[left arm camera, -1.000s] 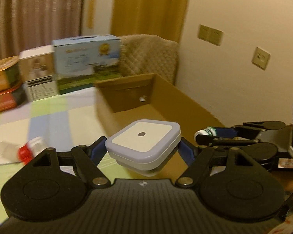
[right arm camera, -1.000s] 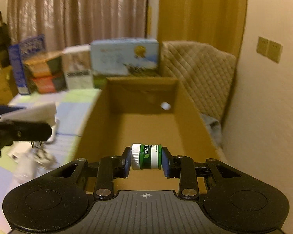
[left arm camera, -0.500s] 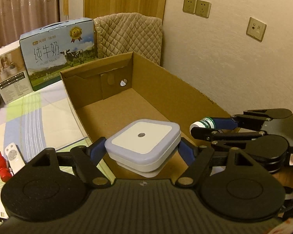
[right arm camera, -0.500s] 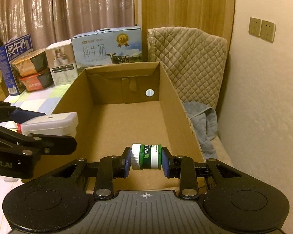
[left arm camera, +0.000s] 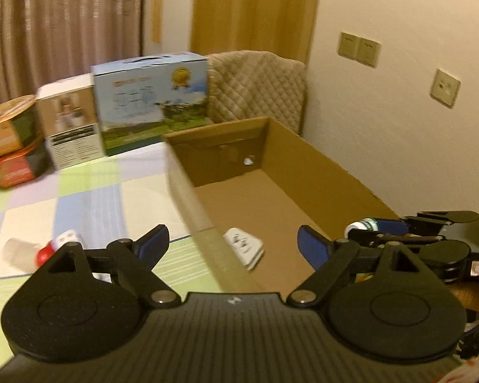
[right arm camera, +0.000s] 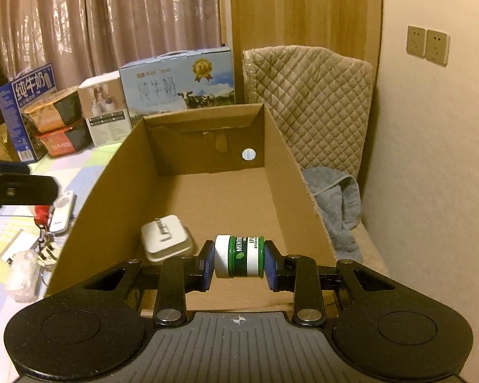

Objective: Organize rigid objects
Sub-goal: 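Release the night light into the cardboard box while the right tool drops the jar in, then move both open tools back over the objects on the table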

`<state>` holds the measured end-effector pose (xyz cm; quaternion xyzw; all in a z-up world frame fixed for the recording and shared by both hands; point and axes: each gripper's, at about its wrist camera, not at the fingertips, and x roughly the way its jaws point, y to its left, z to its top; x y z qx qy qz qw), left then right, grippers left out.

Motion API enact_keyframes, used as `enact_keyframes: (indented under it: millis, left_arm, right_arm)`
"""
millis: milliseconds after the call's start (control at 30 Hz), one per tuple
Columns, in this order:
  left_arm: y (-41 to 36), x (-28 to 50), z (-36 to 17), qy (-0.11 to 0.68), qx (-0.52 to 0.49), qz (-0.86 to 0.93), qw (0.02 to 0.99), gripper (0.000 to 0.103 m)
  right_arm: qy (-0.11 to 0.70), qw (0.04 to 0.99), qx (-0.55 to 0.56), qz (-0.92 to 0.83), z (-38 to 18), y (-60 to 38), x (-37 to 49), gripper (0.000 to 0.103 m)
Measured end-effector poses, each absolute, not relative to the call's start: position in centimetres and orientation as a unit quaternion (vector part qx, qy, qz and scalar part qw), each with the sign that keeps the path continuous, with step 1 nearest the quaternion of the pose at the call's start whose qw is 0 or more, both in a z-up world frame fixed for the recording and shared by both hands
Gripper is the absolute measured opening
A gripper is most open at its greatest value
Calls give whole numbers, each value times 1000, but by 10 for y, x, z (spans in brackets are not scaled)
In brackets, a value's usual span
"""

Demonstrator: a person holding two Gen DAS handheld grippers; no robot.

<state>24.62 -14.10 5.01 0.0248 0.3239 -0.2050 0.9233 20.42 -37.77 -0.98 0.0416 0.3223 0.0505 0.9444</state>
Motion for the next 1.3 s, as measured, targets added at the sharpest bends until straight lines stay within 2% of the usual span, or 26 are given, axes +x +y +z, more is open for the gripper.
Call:
enact_keyframes:
  millis: [200,267,300,333,600,900,1067,1300]
  left_arm:
    - [-107,230,54,322,19,-175,930,85]
    - [-95,225,52,325,17,-166,931,85]
    - [-90,222,52,326,16,-162,931,85]
    - [-84,219,51,327,14,-157,932,85]
    - [-22,189,49,332,1,-105,937,87]
    - [41,145,32,350,0,-49,935,87]
    - [65,125,24,353,-13,-29,935,89]
    - [75,132,3,363,-13,-22,931,90]
  right_arm:
    - [308,948,40,66,-4,-368,204,29]
    - [304,949,43,72,0,-366,205,41]
    - [300,950,47,71,2,-365,204,53]
    - [293,952,53,70,6,-365,202,58]
    - [246,964,63,76,43,-346,173,59]
    - [212,967,51,134,70,-279,125,63]
    - [230,960,42,155,59,-242,110,64]
    - [271,946,15,177,11,-202,109,64]
